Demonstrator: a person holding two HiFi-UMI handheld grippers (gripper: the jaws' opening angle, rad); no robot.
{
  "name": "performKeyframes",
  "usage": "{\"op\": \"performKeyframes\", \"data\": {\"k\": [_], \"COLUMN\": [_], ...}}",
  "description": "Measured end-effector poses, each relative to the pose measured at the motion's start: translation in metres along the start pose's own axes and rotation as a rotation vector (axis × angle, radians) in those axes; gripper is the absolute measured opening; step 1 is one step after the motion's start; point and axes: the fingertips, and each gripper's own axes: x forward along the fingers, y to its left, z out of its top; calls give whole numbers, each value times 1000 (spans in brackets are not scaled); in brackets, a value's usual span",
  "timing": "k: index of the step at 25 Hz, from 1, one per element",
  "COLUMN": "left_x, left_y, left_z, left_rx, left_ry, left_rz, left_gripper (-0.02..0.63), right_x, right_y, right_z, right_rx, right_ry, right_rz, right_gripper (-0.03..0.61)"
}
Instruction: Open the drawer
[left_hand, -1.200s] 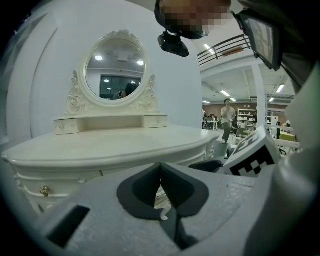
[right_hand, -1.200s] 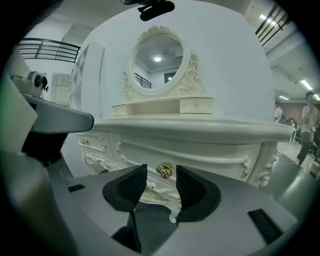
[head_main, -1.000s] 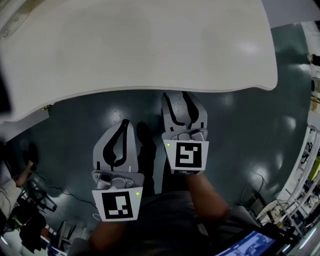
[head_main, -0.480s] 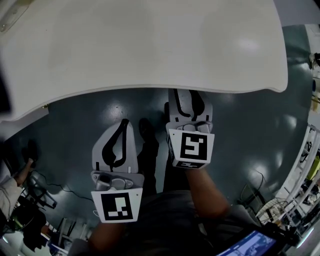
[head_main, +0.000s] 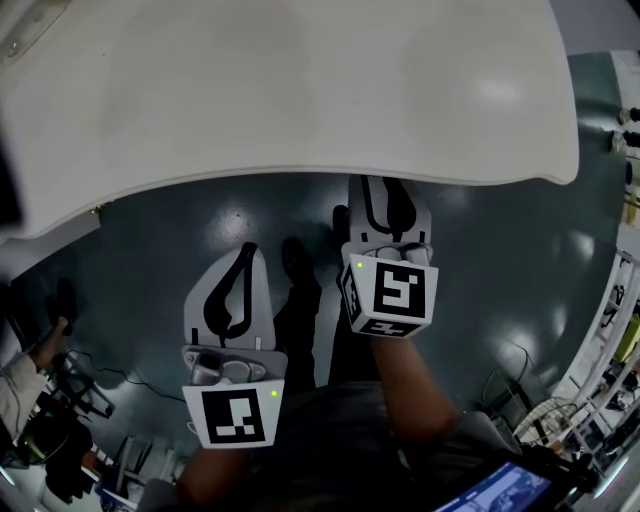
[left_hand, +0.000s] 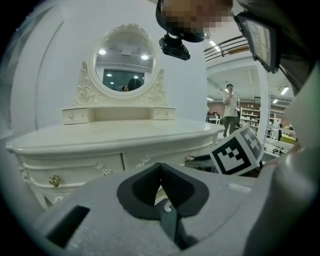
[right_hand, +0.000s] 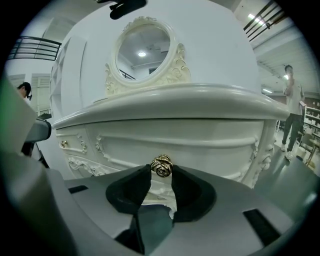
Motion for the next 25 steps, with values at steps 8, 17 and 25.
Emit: {"op": "performKeyframes", "data": {"k": [8,17,25], "left_x": [-1,2,3], "left_y": [4,-1,-3], "left_z": [-3,-8,-6], "left_rx": [5,-4,-4], "left_ry": [-5,0,2], "left_rz": [1,-6,-4], "left_gripper": [15,15,15], "right_x": [-13,8,13], "right_y": [7,-7,-10], "right_z": [-49,-8,2], "right_rx": [-17,25,71], "right_ry": [112,2,-7], "right_rz": [32,-5,-7], "right_gripper": [17,144,138]}}
